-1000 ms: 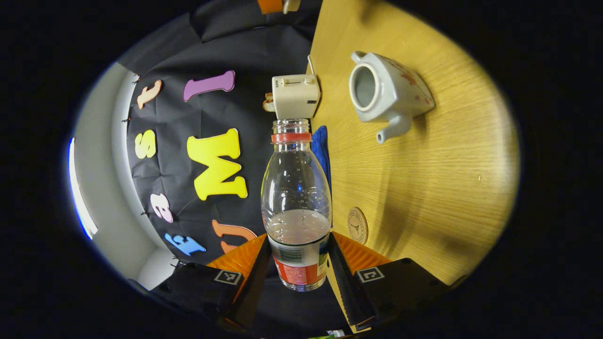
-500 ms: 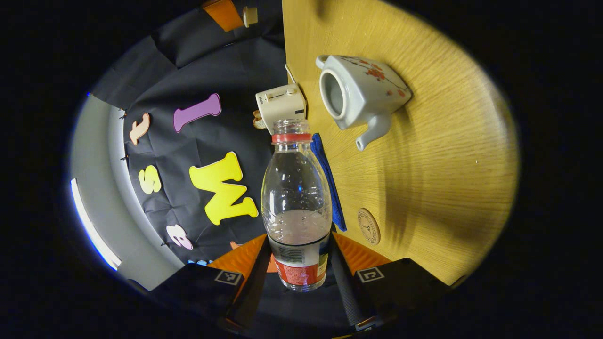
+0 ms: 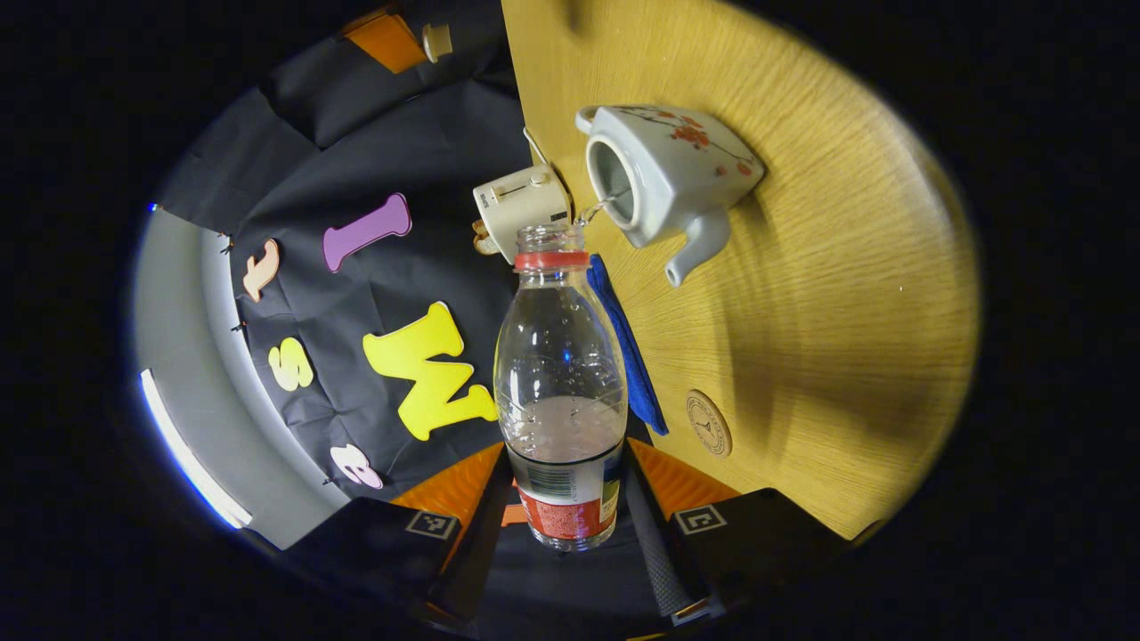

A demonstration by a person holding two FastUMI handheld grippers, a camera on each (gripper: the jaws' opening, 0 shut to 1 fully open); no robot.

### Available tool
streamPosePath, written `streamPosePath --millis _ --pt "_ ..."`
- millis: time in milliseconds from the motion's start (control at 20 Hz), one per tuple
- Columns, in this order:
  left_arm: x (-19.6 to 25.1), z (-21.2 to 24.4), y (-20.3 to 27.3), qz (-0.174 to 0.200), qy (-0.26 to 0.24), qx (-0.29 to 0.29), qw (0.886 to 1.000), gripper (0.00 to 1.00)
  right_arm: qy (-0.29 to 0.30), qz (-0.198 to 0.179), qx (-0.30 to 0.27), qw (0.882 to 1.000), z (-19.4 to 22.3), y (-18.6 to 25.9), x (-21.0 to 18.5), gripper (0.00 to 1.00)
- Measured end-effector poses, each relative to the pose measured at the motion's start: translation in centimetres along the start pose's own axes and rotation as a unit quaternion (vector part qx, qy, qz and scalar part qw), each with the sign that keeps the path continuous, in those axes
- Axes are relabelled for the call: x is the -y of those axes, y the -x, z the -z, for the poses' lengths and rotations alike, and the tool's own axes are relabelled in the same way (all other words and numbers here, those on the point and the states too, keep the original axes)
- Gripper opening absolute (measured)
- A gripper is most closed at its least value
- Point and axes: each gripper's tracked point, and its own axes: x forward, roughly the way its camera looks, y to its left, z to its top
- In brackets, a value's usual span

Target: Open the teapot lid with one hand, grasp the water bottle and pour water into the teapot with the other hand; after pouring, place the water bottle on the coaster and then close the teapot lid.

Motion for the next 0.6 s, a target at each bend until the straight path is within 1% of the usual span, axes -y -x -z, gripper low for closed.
streamPosePath --millis 400,600 --pt "-1.2 -0.1 -0.2 -0.022 -0.029 -0.001 0.999 0.73 -0.002 -0.003 0.002 1.0 0.0 0.0 -0.1 0.0" --pt "-1.2 -0.1 -0.5 -0.019 -0.034 -0.007 0.999 0.73 -0.005 -0.003 0.004 1.0 -0.1 0.2 0.0 0.0"
